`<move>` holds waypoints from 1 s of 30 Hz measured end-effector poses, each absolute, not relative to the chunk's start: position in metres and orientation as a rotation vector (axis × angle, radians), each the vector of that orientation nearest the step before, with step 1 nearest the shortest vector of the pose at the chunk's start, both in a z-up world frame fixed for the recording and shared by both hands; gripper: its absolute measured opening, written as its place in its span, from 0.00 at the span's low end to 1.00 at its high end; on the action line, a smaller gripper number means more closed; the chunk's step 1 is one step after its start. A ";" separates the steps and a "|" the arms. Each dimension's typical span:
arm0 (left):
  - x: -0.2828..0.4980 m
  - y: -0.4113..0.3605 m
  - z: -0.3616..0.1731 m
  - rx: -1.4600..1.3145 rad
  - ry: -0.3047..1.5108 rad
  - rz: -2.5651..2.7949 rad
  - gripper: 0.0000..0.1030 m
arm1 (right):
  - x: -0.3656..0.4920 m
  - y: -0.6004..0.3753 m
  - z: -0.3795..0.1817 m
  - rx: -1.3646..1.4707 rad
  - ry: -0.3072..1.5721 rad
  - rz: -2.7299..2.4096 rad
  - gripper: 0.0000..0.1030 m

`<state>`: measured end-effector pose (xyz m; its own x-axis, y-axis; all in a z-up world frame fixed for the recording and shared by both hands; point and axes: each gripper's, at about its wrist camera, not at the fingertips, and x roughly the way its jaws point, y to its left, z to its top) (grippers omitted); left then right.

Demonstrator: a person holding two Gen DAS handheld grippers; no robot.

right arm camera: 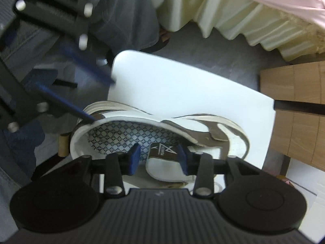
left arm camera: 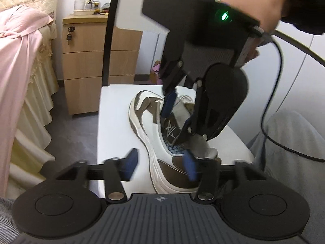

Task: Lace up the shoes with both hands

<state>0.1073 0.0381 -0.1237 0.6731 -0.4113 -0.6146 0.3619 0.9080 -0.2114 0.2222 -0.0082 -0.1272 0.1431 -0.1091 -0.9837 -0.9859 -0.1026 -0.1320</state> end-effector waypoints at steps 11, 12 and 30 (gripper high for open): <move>0.096 0.029 -0.121 -0.045 0.709 -0.459 0.69 | 0.204 -0.002 -0.148 -1.637 1.041 1.130 0.48; 0.093 0.029 -0.120 -0.046 0.697 -0.473 0.79 | 0.204 -0.003 -0.149 -1.651 1.032 1.127 0.48; 0.095 -0.019 -0.142 0.148 0.729 -0.459 0.87 | 0.201 -0.035 -0.121 -1.334 0.909 1.027 0.16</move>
<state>0.0949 -0.0188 -0.1424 0.6521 -0.3523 -0.6713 0.4538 0.8907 -0.0267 0.2013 -0.0347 -0.1209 0.3134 0.0630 -0.9475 -0.9481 -0.0348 -0.3159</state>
